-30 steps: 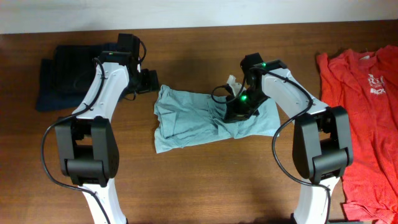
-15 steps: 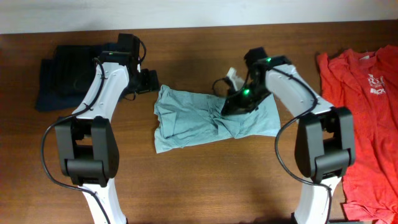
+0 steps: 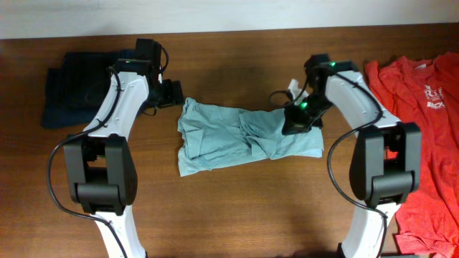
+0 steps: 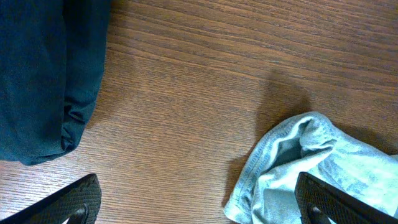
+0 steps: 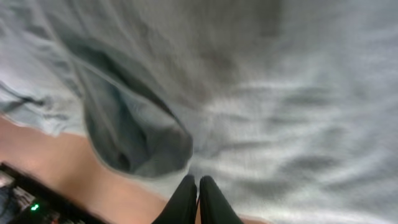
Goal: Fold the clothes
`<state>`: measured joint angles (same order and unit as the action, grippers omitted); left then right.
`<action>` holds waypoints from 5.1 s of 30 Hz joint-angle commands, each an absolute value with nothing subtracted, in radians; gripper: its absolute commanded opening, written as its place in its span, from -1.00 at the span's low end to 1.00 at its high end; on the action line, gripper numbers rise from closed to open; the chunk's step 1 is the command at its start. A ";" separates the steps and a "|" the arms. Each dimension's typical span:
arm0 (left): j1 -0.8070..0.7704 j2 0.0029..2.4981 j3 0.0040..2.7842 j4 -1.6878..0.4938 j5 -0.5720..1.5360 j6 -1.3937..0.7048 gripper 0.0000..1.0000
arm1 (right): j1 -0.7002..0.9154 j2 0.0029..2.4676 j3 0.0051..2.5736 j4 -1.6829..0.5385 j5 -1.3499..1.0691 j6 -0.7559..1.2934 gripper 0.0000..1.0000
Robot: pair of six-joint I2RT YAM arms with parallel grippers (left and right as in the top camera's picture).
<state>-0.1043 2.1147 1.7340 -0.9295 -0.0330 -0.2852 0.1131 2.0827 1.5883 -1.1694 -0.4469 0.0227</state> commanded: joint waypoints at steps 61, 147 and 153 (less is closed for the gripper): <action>-0.105 2.093 1.747 -0.928 -0.029 -0.284 0.99 | 0.235 2.060 1.641 -1.235 -0.274 0.114 -0.82; -0.104 2.093 1.747 -0.928 -0.029 -0.284 0.98 | -0.236 2.064 1.266 -0.735 -0.780 -0.395 -0.15; -0.104 2.093 1.747 -0.928 -0.029 -0.284 0.99 | -0.237 2.064 1.266 -0.731 -0.786 -0.388 -0.71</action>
<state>-0.1043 2.1147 1.7340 -0.9291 -0.0330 -0.2852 -0.2352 2.0563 1.2709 -0.7303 -0.7433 -0.3931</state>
